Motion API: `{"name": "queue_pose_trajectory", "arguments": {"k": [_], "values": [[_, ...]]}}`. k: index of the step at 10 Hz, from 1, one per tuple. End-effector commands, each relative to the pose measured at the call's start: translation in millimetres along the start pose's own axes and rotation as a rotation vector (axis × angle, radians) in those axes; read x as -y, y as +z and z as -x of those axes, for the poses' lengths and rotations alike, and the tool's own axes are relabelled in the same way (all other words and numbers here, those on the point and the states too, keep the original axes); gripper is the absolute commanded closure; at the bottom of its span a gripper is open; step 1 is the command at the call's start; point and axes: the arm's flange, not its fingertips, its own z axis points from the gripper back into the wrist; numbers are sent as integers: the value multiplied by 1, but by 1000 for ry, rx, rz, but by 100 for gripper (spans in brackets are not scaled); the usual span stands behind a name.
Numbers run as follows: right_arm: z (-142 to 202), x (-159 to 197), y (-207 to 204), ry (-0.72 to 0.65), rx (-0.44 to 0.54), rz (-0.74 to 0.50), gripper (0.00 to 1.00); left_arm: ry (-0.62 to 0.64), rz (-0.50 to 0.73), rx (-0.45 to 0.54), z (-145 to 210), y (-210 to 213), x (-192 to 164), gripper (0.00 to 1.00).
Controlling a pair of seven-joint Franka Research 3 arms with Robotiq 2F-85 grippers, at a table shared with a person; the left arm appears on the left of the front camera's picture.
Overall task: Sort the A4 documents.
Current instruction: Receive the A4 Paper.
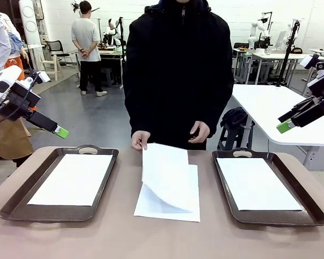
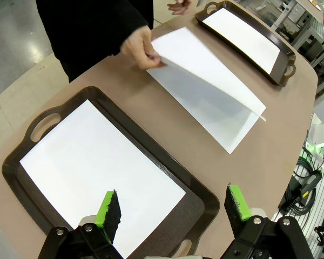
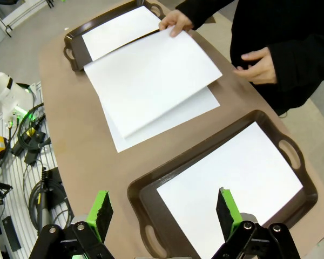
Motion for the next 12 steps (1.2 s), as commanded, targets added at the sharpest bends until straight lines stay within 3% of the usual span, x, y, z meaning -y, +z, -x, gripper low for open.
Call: {"name": "queue_pose_trajectory", "arguments": {"k": [1,12], "values": [[-1,0,-1,14,-7,6,0,0,2,4,0,1,0,0],[-1,0,-1,14,-7,6,0,0,2,4,0,1,0,0]]}}
